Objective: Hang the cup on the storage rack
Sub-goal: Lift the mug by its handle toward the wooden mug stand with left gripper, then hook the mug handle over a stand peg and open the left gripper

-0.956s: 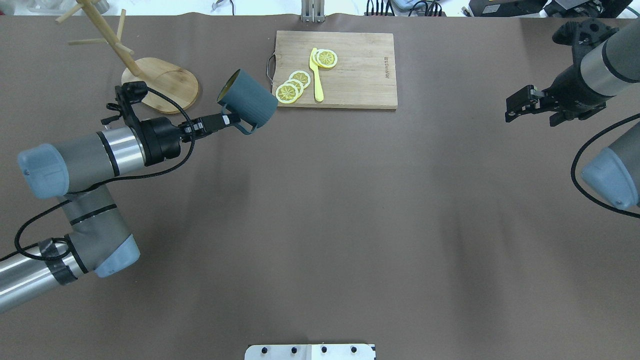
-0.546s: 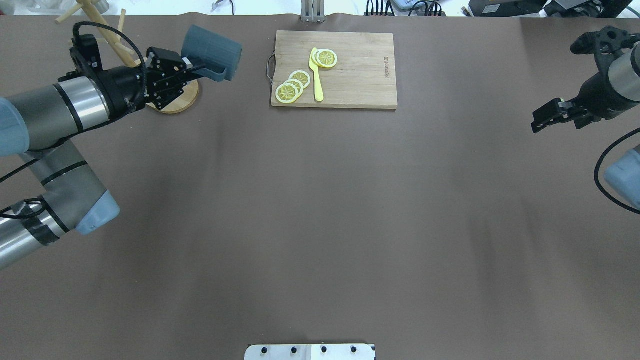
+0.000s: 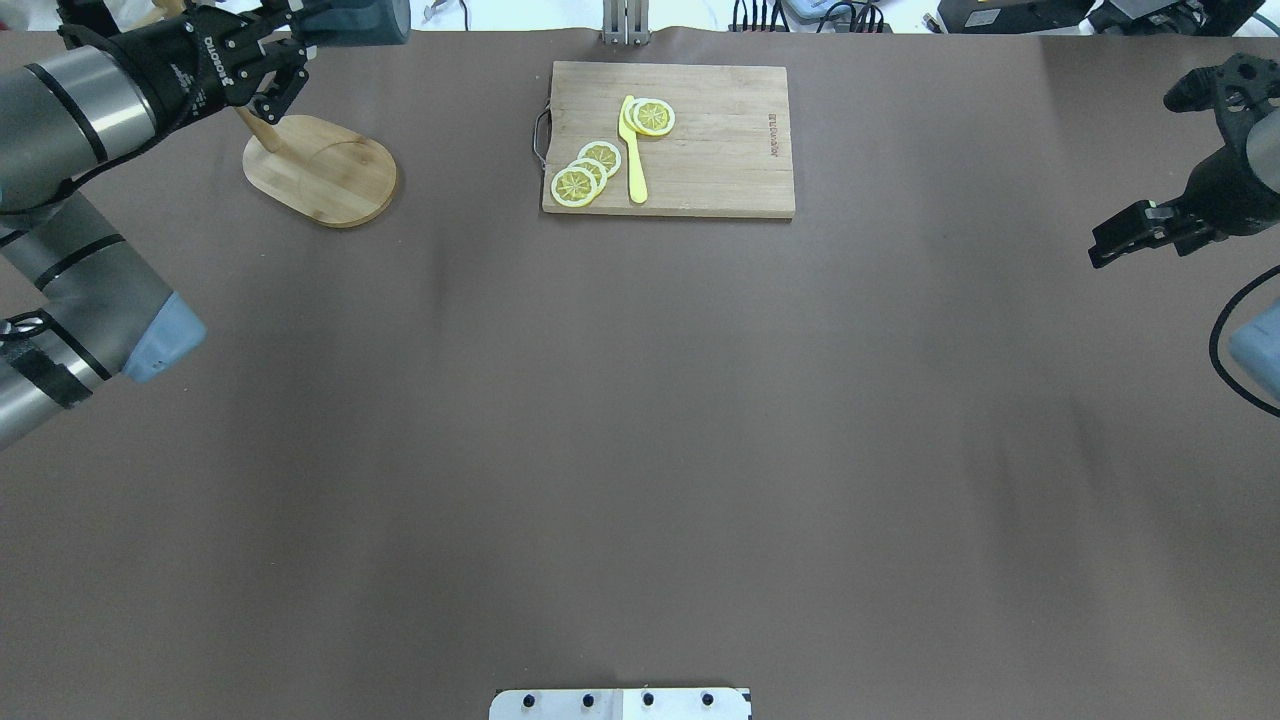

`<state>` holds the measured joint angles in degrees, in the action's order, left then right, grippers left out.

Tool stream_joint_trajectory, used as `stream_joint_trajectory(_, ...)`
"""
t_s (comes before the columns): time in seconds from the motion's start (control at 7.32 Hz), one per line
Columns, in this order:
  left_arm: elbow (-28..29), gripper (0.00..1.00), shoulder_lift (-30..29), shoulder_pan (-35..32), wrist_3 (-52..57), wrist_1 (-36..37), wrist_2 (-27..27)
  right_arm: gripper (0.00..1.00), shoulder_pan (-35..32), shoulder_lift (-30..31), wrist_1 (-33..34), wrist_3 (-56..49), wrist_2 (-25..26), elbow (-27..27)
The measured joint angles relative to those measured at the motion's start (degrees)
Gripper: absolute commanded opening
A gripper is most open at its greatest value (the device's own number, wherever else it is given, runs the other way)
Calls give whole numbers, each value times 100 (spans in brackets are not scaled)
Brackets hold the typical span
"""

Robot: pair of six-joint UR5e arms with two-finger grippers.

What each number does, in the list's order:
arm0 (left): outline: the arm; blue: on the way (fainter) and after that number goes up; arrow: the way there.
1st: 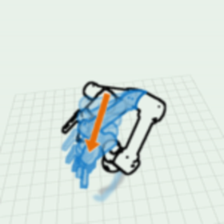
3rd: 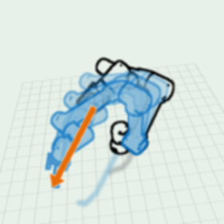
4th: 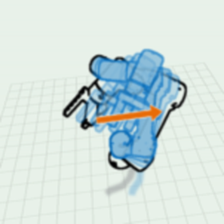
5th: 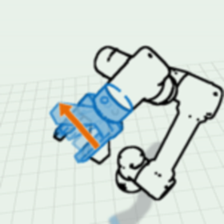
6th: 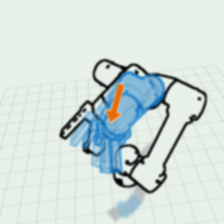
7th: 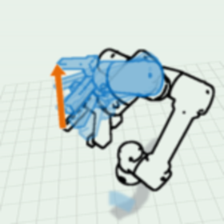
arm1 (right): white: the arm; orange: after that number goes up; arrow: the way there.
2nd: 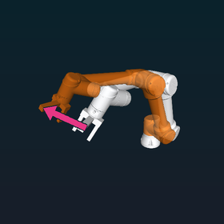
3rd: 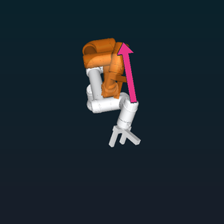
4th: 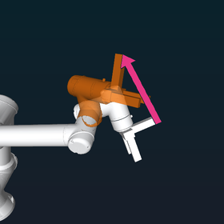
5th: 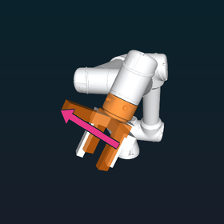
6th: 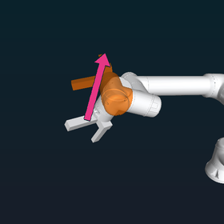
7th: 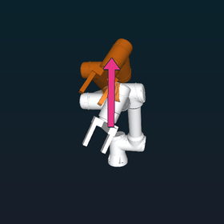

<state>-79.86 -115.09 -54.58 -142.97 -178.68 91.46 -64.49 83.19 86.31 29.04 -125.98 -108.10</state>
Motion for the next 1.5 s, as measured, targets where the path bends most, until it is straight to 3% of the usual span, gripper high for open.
stream_joint_trajectory(0.55,600,0,-374,-172,-1473,0,-603,100,9,-14,-9,-4,55,-5)
stream_joint_trajectory(1.5,994,0,-374,-366,-2556,0,-599,100,24,-57,-9,3,65,-76)
